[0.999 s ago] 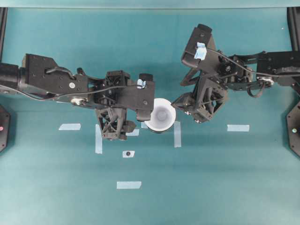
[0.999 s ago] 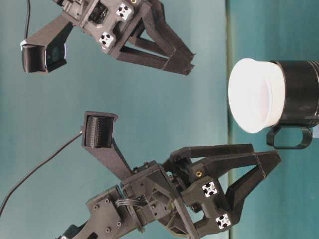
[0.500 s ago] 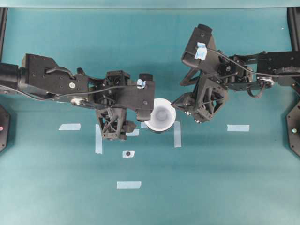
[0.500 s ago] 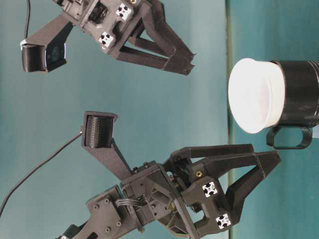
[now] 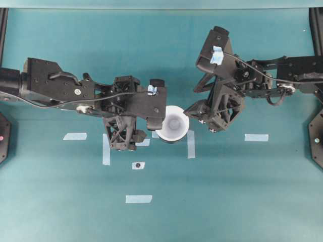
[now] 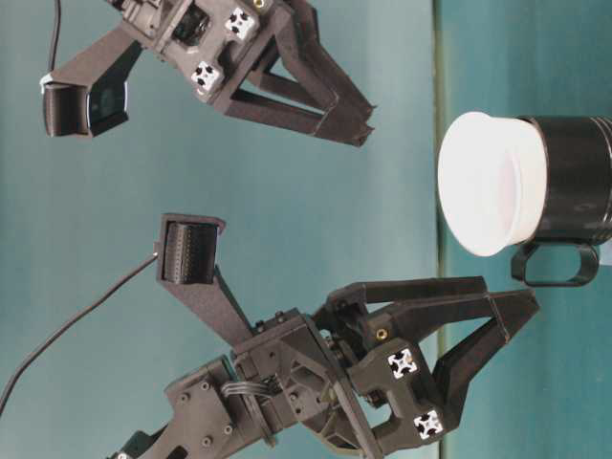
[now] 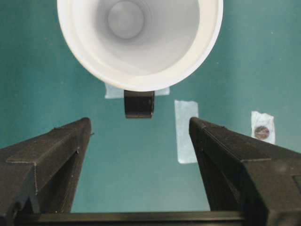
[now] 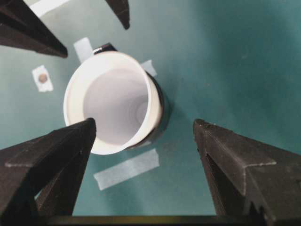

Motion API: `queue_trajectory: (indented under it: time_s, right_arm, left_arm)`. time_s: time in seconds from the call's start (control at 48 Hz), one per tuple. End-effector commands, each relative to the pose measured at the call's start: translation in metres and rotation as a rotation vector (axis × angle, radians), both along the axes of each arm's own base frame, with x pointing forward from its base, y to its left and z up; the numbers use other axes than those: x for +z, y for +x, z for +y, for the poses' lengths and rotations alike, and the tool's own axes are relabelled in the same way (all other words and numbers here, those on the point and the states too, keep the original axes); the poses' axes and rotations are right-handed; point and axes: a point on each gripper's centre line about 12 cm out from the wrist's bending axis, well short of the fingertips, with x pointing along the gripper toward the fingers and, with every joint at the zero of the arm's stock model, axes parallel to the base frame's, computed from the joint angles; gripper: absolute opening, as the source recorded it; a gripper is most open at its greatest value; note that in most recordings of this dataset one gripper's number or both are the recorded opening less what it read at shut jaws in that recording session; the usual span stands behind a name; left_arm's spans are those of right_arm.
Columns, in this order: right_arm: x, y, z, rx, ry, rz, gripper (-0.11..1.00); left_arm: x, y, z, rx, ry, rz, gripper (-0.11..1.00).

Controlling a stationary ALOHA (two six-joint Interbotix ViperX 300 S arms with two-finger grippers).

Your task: Holding the cup holder with the left arm, the right arm places the cup into the cup holder.

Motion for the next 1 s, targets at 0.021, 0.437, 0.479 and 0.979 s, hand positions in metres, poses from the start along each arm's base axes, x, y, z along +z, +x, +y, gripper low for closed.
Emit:
queue_trajectory:
  time_s: [0.021,0.437,0.479,0.979]
  right_arm:
    - [0.0232,-0.0034,0.0016,-0.005,-0.004,-0.074,0.90]
    - [0.0209,-0.0045,0.0015,0.006,-0.017,-0.066,0.90]
    - [0.0204,-0.0048,0.0021,0.008,-0.017,-0.064,0.90]
    - [0.0198,-0.0050,0.0021,0.009,-0.017,-0.063,0.90]
  left_arm:
    - [0.0143,0.0018,-0.0004,-0.002,0.004,-0.041,0.86]
    - [0.0132,0.0009,0.0001,0.000,0.003,-0.037,0.86]
    - [0.0132,0.0009,0.0001,0.000,0.003,-0.037,0.86]
    - [0.0132,0.0009,-0.0005,-0.001,0.003,-0.037,0.86]
